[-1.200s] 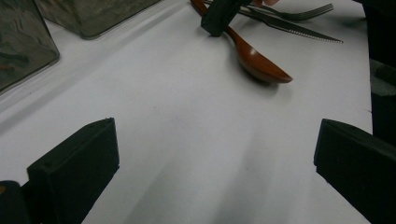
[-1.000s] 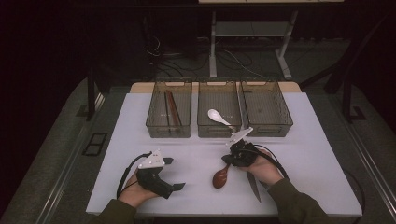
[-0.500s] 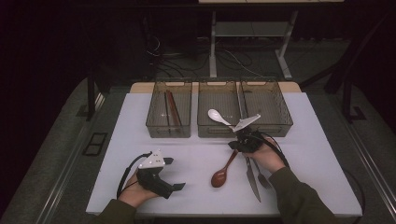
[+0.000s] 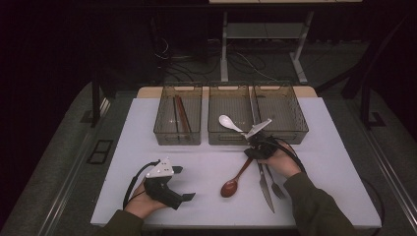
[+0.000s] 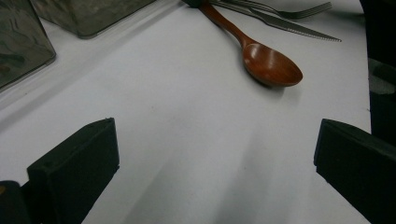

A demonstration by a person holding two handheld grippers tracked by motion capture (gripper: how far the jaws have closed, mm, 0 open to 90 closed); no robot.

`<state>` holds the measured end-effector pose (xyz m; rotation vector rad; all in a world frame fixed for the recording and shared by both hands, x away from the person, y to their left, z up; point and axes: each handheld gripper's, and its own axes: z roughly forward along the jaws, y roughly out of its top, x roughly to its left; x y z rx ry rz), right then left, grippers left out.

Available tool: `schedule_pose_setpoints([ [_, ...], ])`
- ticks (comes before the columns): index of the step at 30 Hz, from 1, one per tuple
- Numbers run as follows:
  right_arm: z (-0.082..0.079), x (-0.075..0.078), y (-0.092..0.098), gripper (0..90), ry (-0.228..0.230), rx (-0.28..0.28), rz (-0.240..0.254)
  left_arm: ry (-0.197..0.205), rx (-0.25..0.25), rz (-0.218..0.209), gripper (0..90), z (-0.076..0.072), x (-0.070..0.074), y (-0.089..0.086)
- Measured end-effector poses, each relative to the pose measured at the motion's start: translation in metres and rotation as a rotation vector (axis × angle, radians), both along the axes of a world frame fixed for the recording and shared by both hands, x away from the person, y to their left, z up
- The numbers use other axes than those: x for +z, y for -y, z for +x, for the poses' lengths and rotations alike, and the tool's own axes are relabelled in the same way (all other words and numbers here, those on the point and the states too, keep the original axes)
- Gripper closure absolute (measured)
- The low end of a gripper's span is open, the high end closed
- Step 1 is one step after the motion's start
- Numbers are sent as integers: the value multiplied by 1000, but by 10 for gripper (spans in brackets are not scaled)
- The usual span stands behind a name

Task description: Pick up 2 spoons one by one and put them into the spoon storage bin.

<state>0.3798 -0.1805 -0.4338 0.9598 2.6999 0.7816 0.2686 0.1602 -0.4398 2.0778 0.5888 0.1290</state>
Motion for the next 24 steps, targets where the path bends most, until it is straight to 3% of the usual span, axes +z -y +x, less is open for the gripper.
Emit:
schedule_pose_setpoints([
  [5,-8,1,7,900,-4,10,-14,1,1,1,0,0,0,0],
  [20,-49,5,29,900,-6,53,27,0,4,1,0,0,0,0],
  [24,-60,5,29,900,-11,75,9,2,5,0,0,-1,0,0],
])
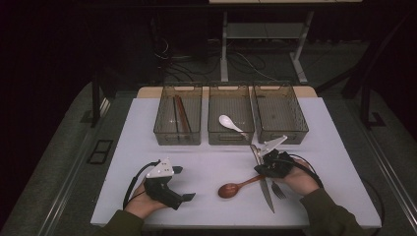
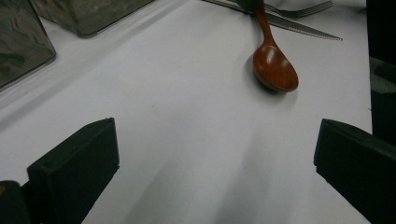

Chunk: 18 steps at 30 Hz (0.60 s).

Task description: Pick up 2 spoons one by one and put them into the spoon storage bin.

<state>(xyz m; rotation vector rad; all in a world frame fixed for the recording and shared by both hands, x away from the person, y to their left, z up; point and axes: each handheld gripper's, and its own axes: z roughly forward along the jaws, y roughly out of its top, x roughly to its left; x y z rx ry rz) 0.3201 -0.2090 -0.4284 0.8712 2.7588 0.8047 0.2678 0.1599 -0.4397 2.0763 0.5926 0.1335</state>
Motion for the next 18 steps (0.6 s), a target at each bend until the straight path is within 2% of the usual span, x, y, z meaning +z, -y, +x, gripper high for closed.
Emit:
schedule_pose_setpoints([
  [3,-6,1,2,900,-3,11,8,0,-1,1,0,0,0,0],
  [6,-8,6,4,898,3,-2,58,-1,0,2,0,0,0,0],
  [9,-9,11,0,812,-12,19,134,2,-2,2,0,0,0,0],
  [12,-11,12,-11,698,-34,54,182,2,-1,4,0,0,0,0],
  [15,-14,11,-25,653,-56,101,210,4,-3,4,0,0,0,0],
  [18,-18,8,-39,609,-74,132,207,4,-4,4,0,0,0,0],
])
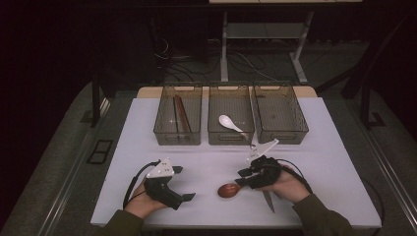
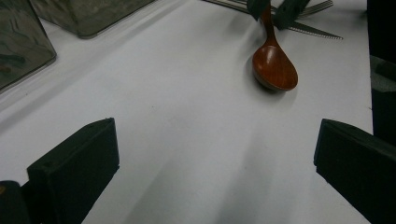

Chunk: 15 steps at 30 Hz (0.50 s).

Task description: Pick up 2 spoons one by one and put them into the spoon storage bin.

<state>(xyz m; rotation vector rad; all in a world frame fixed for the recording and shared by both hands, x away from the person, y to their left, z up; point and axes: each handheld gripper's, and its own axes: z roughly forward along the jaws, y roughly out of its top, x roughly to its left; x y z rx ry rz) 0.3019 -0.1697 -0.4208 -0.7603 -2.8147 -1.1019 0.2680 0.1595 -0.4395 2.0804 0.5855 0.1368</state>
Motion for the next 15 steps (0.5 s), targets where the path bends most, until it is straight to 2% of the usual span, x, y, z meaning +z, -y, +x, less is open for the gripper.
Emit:
schedule_pose_setpoints([
  [2,-2,-3,-9,583,-6,25,-13,1,-3,4,0,0,0,0],
  [3,-1,-5,-11,578,13,50,-32,2,-3,4,0,0,0,0],
  [6,-3,-10,-18,545,22,87,-43,-1,0,-1,0,0,0,0],
  [9,-5,-14,-23,519,52,126,-79,-1,-1,-1,0,0,0,0],
  [12,-9,-17,-25,517,65,148,-104,0,-1,0,0,0,0,0],
  [15,-12,-17,-26,573,77,175,-107,0,0,0,0,0,0,0],
])
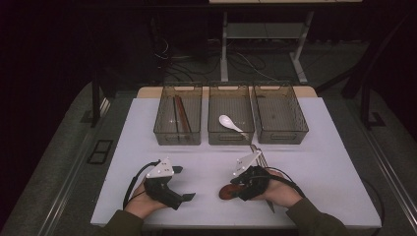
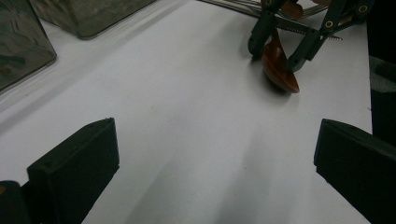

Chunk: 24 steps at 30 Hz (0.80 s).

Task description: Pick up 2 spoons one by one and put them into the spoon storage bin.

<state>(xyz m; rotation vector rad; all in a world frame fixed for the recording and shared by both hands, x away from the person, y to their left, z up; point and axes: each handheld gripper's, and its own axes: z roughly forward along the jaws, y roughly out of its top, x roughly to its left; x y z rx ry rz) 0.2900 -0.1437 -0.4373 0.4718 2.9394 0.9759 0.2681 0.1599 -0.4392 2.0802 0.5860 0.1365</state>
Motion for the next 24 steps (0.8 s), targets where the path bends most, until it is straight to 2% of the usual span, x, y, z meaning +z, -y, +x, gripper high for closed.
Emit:
schedule_pose_setpoints([
  [3,-3,1,0,641,3,34,-1,0,0,3,0,0,0,0],
  [14,-4,4,6,809,-11,62,7,4,-6,10,0,0,0,0],
  [19,-5,5,6,825,-1,62,15,5,-4,10,0,0,1,-1],
  [24,-1,6,9,829,12,28,11,4,-4,9,0,1,0,-1],
])
